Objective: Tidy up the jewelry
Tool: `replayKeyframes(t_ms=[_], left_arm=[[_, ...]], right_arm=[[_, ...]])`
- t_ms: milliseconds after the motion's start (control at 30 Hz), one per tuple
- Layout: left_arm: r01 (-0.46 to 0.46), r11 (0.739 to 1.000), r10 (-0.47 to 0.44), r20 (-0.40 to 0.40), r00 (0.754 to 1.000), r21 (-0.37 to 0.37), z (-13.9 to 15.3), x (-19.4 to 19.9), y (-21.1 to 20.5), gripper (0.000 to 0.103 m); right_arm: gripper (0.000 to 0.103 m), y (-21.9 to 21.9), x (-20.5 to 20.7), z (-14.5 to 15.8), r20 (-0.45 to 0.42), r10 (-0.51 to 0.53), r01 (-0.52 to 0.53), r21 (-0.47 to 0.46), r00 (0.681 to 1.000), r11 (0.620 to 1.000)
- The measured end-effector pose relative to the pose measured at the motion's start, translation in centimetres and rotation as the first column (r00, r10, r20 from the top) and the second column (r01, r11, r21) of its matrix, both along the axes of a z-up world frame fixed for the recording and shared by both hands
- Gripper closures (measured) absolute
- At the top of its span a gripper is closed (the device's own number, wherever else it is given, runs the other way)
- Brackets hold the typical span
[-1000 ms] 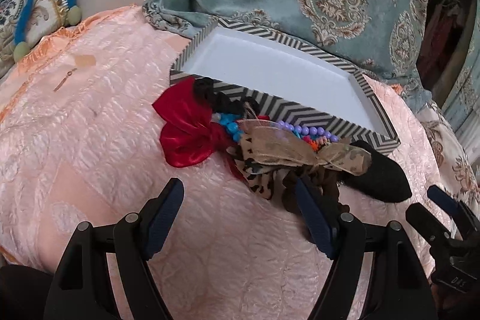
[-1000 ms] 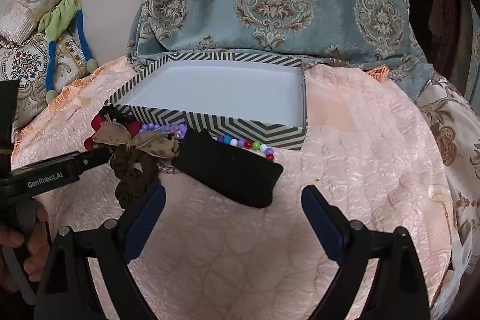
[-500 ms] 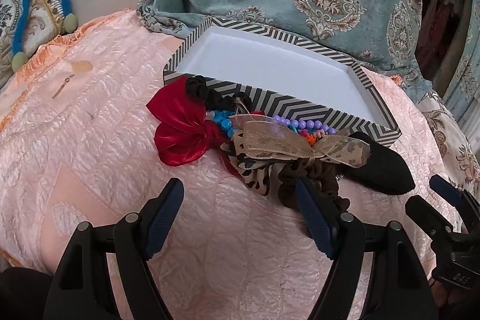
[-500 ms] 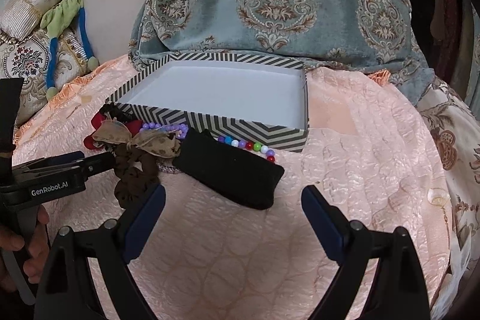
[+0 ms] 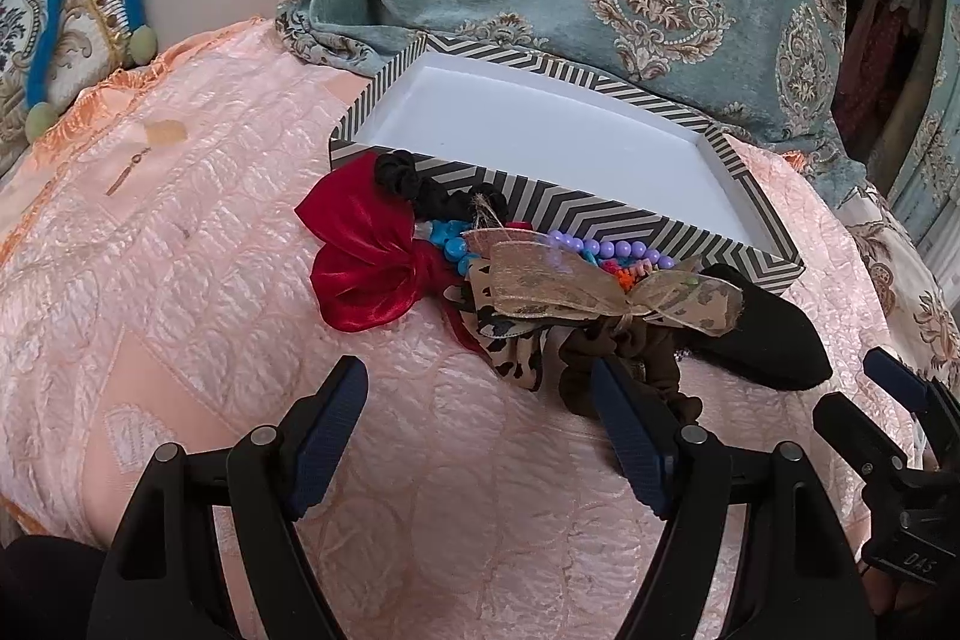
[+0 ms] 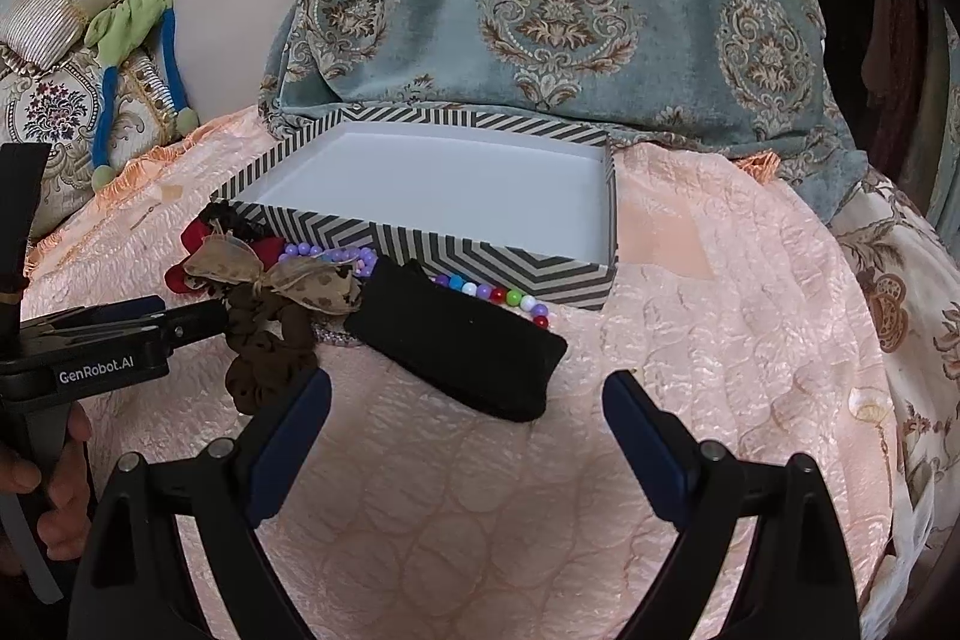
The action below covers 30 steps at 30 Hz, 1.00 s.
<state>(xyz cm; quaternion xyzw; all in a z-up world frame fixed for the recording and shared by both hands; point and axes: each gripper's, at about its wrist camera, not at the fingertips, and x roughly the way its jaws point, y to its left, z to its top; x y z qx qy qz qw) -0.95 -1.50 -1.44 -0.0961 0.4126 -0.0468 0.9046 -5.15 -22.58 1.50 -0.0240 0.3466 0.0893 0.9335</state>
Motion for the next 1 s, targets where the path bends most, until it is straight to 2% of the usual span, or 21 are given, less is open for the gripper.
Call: replayKeyframes(t_ms=[1000], left_arm=[[0.014, 1.0, -0.014, 0.002, 1.0, 0.007, -0.19, -0.06, -0.18, 0.041]], right_arm=[[0.009, 0.4, 0.06, -0.15, -0.006, 0.006, -0.006, -0.015, 1.0, 1.0]])
